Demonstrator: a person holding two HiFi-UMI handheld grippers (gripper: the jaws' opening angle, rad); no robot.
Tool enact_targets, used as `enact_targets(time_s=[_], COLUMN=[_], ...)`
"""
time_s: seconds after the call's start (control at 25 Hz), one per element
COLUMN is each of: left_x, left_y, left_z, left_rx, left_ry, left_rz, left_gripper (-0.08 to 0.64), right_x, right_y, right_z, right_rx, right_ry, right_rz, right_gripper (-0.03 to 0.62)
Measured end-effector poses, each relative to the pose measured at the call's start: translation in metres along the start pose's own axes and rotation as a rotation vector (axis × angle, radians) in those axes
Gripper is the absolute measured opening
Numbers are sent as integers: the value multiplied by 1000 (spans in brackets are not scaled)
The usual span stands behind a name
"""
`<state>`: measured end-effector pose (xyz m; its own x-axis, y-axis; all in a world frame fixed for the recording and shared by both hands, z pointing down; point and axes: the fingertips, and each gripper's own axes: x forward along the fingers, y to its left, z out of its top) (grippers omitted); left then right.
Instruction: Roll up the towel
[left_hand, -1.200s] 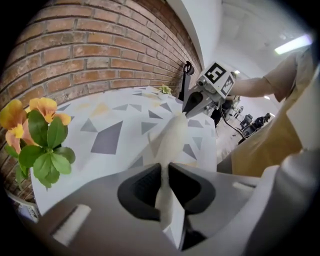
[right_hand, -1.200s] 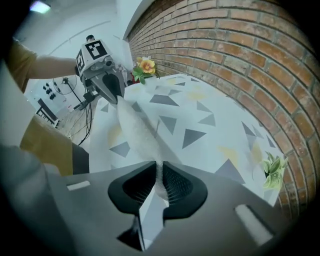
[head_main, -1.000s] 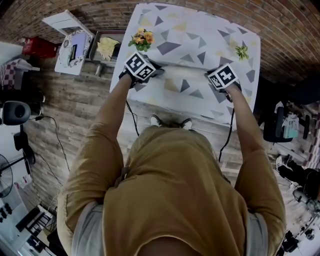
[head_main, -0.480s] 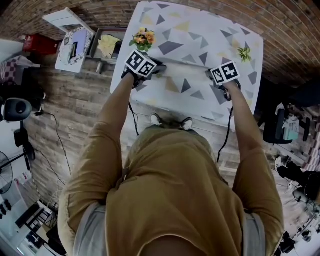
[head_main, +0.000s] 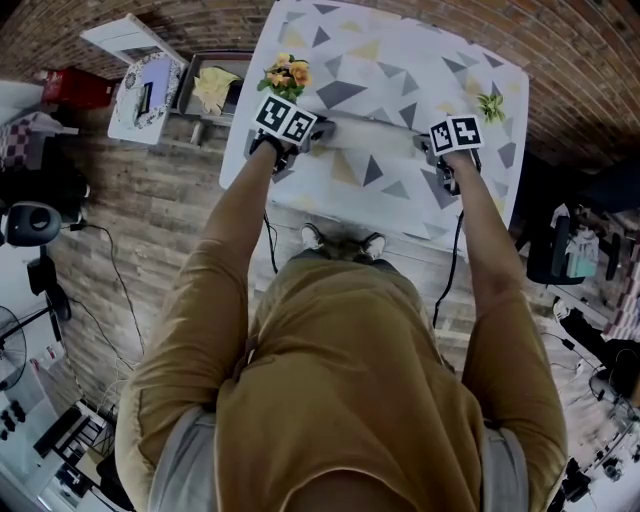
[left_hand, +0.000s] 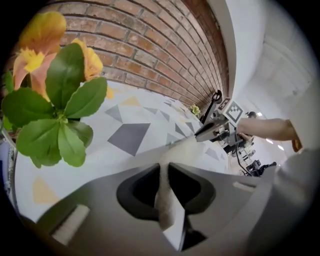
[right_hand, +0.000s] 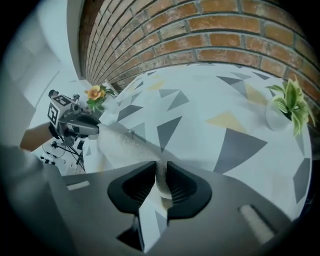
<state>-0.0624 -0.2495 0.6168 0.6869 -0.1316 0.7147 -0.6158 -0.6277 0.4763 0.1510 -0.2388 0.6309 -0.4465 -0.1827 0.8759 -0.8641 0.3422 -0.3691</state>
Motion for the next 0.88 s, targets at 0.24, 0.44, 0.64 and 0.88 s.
enact_targets(time_s=[0.24, 0.44, 0.64, 0.88], left_x=[2, 3, 3, 3], left_y=[12, 24, 28, 33], left_z=[5, 9, 9, 7], left_rx=[-62, -55, 6, 45], left_ry=[-37, -40, -38, -34], left_rz=[53, 145, 218, 255], left_gripper=[109, 114, 114, 114], right_x=[2, 2, -3, -2], right_y=[-7, -17, -24, -26], right_z=[4, 8, 13, 15], right_rx=[74, 68, -99, -91], right_ry=[-26, -4, -2, -22], right_rz=[-48, -148, -314, -329], right_gripper=[72, 121, 150, 150])
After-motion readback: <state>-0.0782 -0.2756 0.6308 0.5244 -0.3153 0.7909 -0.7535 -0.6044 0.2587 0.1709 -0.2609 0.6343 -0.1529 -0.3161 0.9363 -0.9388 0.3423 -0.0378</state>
